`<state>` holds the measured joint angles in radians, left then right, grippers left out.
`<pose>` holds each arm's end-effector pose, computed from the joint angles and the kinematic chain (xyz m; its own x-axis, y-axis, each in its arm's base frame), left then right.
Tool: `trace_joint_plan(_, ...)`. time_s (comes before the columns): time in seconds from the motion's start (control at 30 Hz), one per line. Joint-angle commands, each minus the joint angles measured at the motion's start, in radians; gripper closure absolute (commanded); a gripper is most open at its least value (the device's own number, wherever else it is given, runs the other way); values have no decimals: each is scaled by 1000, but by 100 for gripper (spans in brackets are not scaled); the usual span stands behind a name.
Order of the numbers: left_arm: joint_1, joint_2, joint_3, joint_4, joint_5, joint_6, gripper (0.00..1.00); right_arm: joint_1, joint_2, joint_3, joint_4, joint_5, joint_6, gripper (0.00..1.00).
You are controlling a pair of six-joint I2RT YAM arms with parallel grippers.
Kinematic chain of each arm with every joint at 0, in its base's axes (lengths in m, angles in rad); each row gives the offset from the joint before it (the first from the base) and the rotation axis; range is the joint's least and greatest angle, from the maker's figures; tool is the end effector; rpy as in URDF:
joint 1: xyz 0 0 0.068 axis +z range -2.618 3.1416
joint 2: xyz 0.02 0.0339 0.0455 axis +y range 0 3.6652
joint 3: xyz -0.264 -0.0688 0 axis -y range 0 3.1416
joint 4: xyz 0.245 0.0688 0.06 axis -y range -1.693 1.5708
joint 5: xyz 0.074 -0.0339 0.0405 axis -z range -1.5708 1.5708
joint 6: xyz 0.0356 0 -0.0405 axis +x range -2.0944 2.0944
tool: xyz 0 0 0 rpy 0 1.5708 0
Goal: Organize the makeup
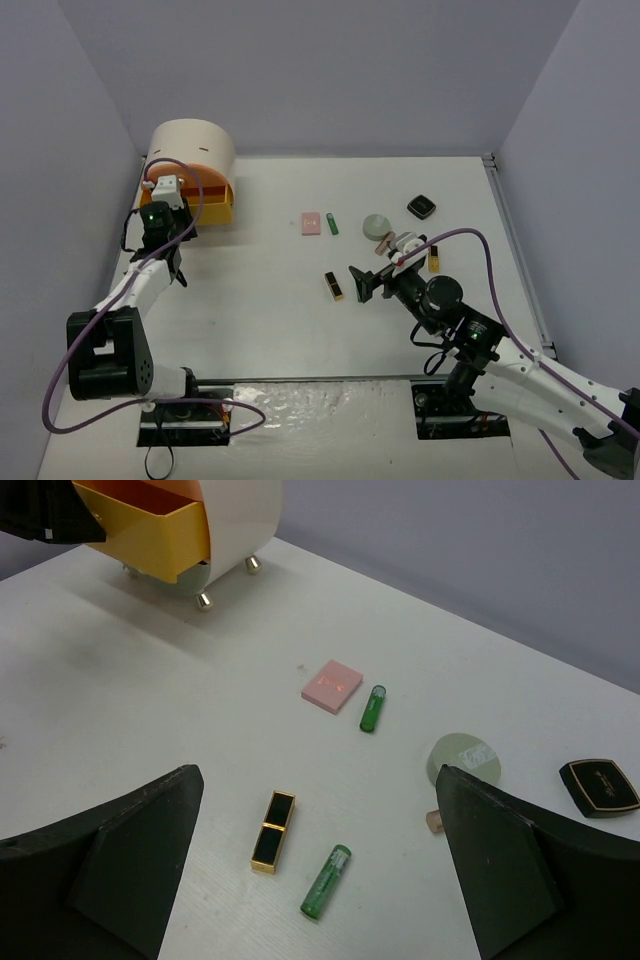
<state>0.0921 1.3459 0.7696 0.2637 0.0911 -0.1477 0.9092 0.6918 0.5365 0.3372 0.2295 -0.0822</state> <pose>0.3024 0.0247 0.2540 -0.3021 -0.1751 -0.9371 -0.0504 0.9845 -0.1677 0.1138 0.1330 0.3230 0.1626 0.0786 -0.9836 -0.6196 0.7839 -0.0397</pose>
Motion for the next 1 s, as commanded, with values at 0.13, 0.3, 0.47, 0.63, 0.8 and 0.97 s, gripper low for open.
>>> trace_joint_plan(0.13, 5, -180, -41, -27, -23, -22, 94, -4, -17, 1, 94, 2, -5, 0)
trace_joint_plan(0.3, 3, -219, -64, -61, -21, -37, 93, -4, -15, 2, 93, -1, 1, 0)
trace_joint_plan(0.47, 5, -241, -72, -80, -21, -45, 87, -4, -15, 1, 91, -2, 2, 0)
trace_joint_plan(0.63, 5, -256, -58, -105, -19, -51, 71, -4, -10, 6, 84, -1, 7, 0)
trace_joint_plan(0.8, 5, -283, -41, -146, -23, -56, 40, -4, -9, 16, 77, -2, 12, 0)
trace_joint_plan(0.97, 5, -342, 1, -231, -48, -66, 28, -4, -4, 33, 62, 25, 30, 0)
